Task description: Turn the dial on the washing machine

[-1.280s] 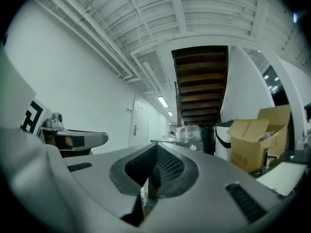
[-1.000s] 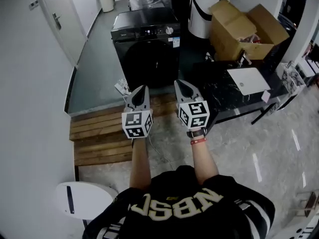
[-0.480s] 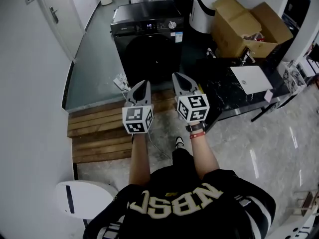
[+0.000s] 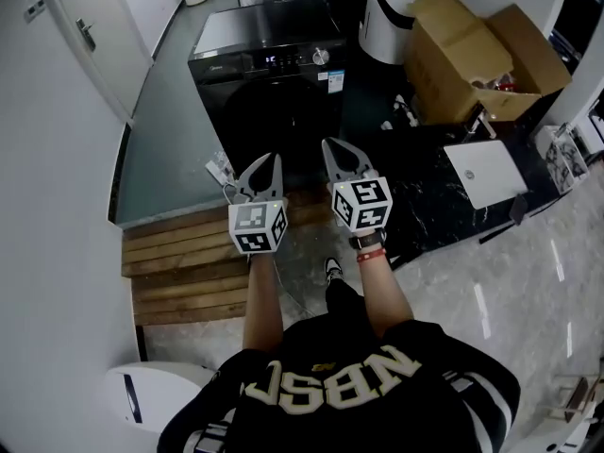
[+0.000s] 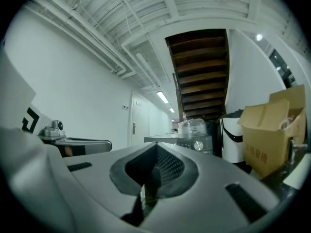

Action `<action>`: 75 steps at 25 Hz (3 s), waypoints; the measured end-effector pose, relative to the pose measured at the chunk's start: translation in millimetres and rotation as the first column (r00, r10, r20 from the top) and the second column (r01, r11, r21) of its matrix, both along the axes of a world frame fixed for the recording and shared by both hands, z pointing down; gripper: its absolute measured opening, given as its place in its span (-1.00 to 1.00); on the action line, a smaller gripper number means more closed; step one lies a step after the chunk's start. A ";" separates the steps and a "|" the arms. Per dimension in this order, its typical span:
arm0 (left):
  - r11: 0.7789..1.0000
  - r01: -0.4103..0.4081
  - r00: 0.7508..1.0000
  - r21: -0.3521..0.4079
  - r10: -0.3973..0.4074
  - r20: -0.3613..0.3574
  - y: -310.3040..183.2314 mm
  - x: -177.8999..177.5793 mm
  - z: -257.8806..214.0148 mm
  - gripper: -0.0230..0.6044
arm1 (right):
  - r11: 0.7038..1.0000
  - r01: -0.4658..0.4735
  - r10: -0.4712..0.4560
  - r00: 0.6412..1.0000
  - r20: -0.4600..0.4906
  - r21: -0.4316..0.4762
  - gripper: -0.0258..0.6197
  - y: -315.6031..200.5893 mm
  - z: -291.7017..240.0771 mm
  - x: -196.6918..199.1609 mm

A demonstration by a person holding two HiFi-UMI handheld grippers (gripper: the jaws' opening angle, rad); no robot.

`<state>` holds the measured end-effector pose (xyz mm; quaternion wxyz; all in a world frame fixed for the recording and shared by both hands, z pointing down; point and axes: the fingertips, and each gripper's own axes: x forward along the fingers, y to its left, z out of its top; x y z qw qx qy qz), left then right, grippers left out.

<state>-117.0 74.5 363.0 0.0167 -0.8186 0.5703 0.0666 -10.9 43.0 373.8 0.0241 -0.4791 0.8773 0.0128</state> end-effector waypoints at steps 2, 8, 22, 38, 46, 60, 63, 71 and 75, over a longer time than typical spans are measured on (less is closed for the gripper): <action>1.000 0.002 1.000 -0.012 -0.002 -0.002 -37.5 8.8 -0.5 -0.89 | 1.000 0.012 -0.013 1.000 -0.016 -0.006 -0.90 -36.6 -1.6 3.8; 1.000 0.019 1.000 -0.025 -0.019 -0.004 -147.6 29.6 -5.3 -0.89 | 0.999 0.039 -0.040 0.999 -0.021 -0.023 -0.90 -144.7 -4.3 18.5; 0.995 0.055 0.998 -0.082 -0.053 0.031 -284.4 39.5 18.1 -0.89 | 0.994 0.065 -0.067 0.997 -0.023 -0.094 -0.89 -291.5 25.9 25.3; 0.995 -0.013 1.000 -0.102 0.015 0.017 -370.8 17.2 30.0 -0.89 | 0.994 0.057 -0.002 0.854 -0.520 0.089 -0.70 -391.7 36.6 -0.8; 0.993 0.000 1.000 -0.115 0.001 0.004 -391.4 1.9 38.3 -0.89 | 0.976 0.139 0.043 0.630 -0.775 0.167 -0.43 -420.1 62.5 -16.4; 0.993 0.032 0.999 -0.117 -0.032 0.005 -409.4 -17.7 42.5 -0.89 | 0.933 0.258 0.228 0.122 -0.966 0.253 -0.05 -461.0 103.9 -22.7; 0.993 0.039 0.999 -0.112 -0.039 0.001 -412.9 -21.2 41.0 -0.89 | 0.917 0.275 0.272 0.106 -0.957 0.291 -0.04 -463.5 99.1 -27.8; 0.993 0.032 0.999 -0.111 -0.033 -0.011 -421.1 -20.4 42.2 -0.89 | 0.901 0.302 0.316 0.040 -0.948 0.313 -0.06 -464.5 104.2 -27.1; 0.994 0.028 1.000 -0.108 -0.030 -0.010 -423.0 -18.6 42.0 -0.89 | 0.905 0.305 0.300 0.033 -0.953 0.296 -0.07 -463.1 113.3 -26.0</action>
